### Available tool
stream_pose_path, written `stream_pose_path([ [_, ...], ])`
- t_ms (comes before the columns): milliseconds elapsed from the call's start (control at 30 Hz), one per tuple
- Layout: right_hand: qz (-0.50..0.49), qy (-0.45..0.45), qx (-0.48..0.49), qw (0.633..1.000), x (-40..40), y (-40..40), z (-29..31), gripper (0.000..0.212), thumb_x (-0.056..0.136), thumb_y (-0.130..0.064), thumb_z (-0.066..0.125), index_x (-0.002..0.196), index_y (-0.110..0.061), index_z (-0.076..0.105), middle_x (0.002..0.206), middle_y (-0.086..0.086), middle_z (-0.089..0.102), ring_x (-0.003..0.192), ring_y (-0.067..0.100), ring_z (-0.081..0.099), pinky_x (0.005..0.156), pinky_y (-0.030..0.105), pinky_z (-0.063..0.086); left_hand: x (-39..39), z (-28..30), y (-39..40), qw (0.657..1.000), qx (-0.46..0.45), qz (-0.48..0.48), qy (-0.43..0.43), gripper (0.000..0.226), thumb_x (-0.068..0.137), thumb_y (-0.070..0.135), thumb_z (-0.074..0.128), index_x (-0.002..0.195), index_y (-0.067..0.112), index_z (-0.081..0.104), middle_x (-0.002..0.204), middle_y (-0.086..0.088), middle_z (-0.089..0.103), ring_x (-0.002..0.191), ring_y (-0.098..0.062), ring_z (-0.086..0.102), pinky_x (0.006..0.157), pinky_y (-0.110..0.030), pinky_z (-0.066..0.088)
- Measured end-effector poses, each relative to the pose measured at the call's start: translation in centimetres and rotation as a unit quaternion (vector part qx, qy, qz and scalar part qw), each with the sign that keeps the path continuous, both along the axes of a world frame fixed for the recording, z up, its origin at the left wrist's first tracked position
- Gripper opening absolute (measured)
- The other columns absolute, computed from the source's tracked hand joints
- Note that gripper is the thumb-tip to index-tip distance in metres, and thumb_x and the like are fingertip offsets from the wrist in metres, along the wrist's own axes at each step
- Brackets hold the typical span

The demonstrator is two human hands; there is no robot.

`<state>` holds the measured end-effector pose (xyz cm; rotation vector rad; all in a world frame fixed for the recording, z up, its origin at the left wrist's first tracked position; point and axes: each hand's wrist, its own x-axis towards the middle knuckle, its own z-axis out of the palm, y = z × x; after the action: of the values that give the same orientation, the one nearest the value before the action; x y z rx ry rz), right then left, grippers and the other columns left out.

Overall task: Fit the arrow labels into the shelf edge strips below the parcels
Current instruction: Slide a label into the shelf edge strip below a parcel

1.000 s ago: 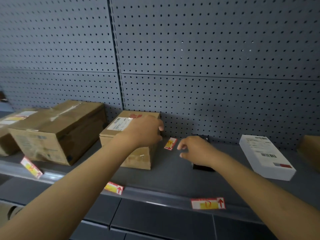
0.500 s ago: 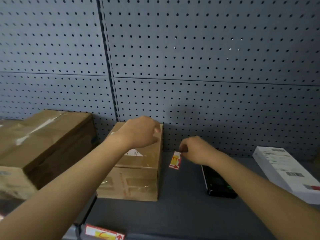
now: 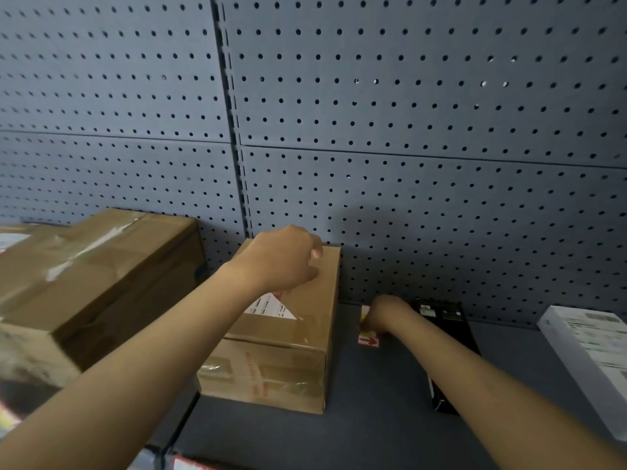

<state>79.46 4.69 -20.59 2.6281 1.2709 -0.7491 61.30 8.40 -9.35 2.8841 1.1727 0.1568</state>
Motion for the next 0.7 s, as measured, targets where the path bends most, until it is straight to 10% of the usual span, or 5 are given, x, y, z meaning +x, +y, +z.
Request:
stream_pose_path([
  [300, 0.017, 0.008, -0.014, 1.000, 0.0, -1.4, 1.5, 0.050, 0.091, -0.026, 0.062, 0.134, -0.005, 0.048, 0.134, 0.011, 0.054, 0.121, 0.022, 0.055, 0.100, 0.029, 0.047, -0.2, 0.3, -0.7, 1.000, -0.005, -0.001, -0.002, 0.029, 0.090, 0.027, 0.055, 0.119, 0.029, 0.060, 0.122, 0.006, 0.060, 0.090, -0.018, 0.069, 0.080, -0.034, 0.055],
  [467, -0.035, 0.046, 0.080, 0.995, 0.4, -2.2, 1.6, 0.012, 0.089, -0.018, 0.062, 0.087, -0.006, 0.059, 0.084, 0.009, 0.060, 0.088, 0.020, 0.063, 0.070, 0.027, 0.054, -0.4, 0.4, -1.3, 1.000, 0.006, -0.018, -0.012, 0.029, 0.091, 0.028, 0.057, 0.120, 0.027, 0.060, 0.122, 0.005, 0.061, 0.082, -0.013, 0.060, 0.075, -0.029, 0.051],
  [700, -0.017, 0.104, 0.225, 0.969, 0.7, -7.8, 5.6, 0.025, 0.089, -0.010, 0.062, 0.113, -0.013, 0.067, 0.113, 0.008, 0.068, 0.099, 0.019, 0.065, 0.086, 0.031, 0.054, 0.5, 0.4, -4.2, 0.996, 0.041, -0.072, -0.036, 0.030, 0.091, 0.035, 0.058, 0.120, 0.027, 0.060, 0.120, 0.005, 0.062, 0.102, -0.017, 0.062, 0.075, -0.028, 0.046],
])
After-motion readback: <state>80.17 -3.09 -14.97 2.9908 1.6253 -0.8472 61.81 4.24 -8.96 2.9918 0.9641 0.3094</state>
